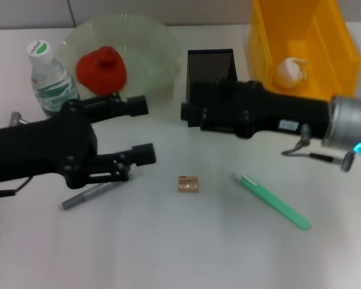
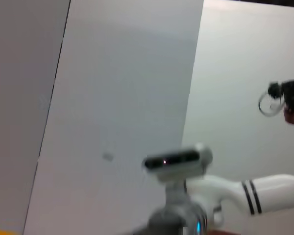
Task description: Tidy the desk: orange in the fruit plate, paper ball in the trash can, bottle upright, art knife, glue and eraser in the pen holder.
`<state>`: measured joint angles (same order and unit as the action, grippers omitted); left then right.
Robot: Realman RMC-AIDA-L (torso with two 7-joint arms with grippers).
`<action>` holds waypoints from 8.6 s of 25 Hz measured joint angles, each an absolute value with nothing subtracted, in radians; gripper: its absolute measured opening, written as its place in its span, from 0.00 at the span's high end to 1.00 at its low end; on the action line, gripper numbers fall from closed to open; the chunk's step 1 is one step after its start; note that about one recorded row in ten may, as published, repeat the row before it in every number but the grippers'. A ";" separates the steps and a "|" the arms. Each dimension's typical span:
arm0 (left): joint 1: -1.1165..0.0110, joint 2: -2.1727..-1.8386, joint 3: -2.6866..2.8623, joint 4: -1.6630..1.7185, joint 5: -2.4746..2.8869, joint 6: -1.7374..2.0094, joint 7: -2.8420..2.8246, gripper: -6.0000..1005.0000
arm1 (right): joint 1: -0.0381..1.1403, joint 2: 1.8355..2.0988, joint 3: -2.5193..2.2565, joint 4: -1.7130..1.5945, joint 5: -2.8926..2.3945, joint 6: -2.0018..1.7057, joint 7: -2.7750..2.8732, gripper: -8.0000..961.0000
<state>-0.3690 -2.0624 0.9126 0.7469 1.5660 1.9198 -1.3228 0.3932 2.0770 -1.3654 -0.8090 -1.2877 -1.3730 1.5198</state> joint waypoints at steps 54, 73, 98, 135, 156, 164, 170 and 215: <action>-0.361 -2.066 0.919 0.647 1.598 1.834 -1.245 0.22 | 0.905 2.087 -1.442 -0.974 -2.618 -1.647 2.675 0.23; -0.368 -2.066 0.922 0.620 1.598 1.830 -1.207 0.22 | 0.897 2.091 -1.546 -0.908 -2.551 -1.550 2.673 0.24; -0.368 -2.066 0.916 0.611 1.598 1.817 -1.207 0.22 | 0.897 2.091 -1.583 -0.880 -2.548 -1.522 2.669 0.68; -0.365 -2.065 0.910 0.610 1.589 1.809 -1.207 0.22 | 0.476 2.084 -1.211 -1.024 -1.622 -1.331 1.900 0.82; -0.384 -2.068 0.905 0.610 1.593 1.784 -1.207 0.22 | 0.563 2.088 -1.066 -0.405 -1.124 -1.298 0.984 0.82; -0.383 -2.068 0.902 0.610 1.595 1.784 -1.207 0.23 | 0.604 2.088 -1.170 -0.389 -1.128 -1.169 0.981 0.82; -0.384 -2.068 0.905 0.609 1.591 1.783 -1.207 0.23 | 0.607 2.088 -1.205 -0.392 -1.123 -1.144 0.980 0.78; -0.354 -2.059 0.851 0.631 1.586 1.830 -1.232 0.23 | 0.436 2.081 -1.186 -0.423 -1.318 -1.674 0.980 0.54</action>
<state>-0.3536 -2.0586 0.8513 0.6311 1.5862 1.8301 -1.2318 0.4362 2.0805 -1.1858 -0.4233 -1.3178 -1.6741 0.9802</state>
